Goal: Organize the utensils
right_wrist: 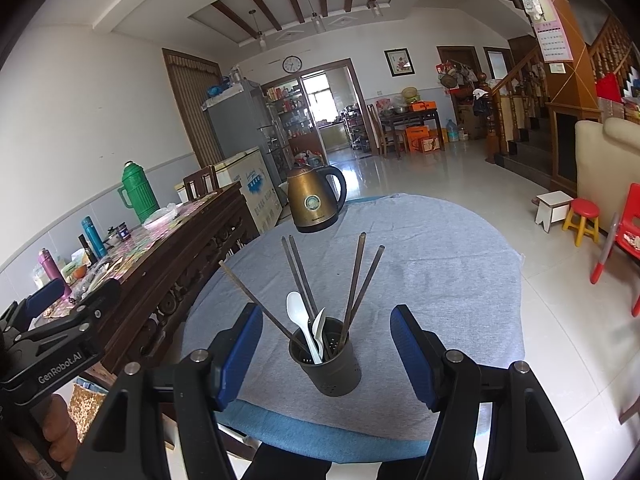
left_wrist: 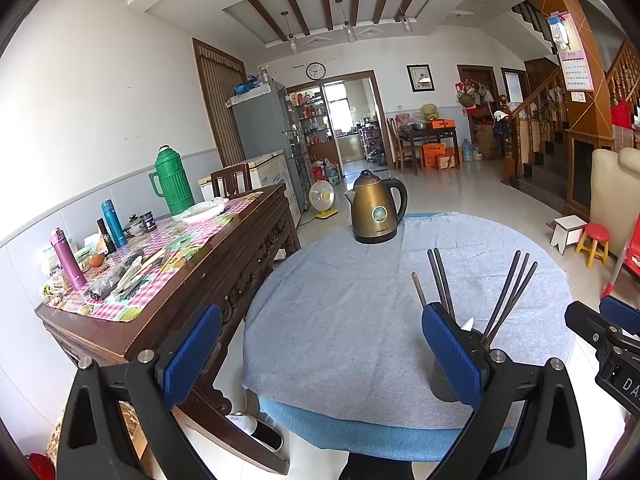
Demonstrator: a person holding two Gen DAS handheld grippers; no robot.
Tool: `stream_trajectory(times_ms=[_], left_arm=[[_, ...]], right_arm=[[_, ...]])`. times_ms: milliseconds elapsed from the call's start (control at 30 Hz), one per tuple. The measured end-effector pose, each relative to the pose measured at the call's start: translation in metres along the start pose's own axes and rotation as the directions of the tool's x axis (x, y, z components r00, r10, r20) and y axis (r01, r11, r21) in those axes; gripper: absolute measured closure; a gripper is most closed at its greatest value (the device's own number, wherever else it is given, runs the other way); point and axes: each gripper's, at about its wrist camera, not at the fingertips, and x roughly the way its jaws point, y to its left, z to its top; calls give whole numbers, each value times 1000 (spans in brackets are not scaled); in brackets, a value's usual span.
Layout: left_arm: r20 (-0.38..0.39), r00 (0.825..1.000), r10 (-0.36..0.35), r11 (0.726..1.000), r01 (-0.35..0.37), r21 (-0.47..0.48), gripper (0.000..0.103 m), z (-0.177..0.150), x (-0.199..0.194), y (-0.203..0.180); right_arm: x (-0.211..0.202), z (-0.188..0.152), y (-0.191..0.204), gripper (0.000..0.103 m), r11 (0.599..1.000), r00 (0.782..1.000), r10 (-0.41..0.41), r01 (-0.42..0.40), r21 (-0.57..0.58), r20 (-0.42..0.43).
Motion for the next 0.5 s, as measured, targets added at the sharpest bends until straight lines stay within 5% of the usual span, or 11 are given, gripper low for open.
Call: stream_trajectory(times_ms=[500], left_arm=[[-10,1000,-2,1000,2,2,3,-5,4,3]], right_arm=[[0,-1,1,33,1000,1000,4,-4,-4,-2]])
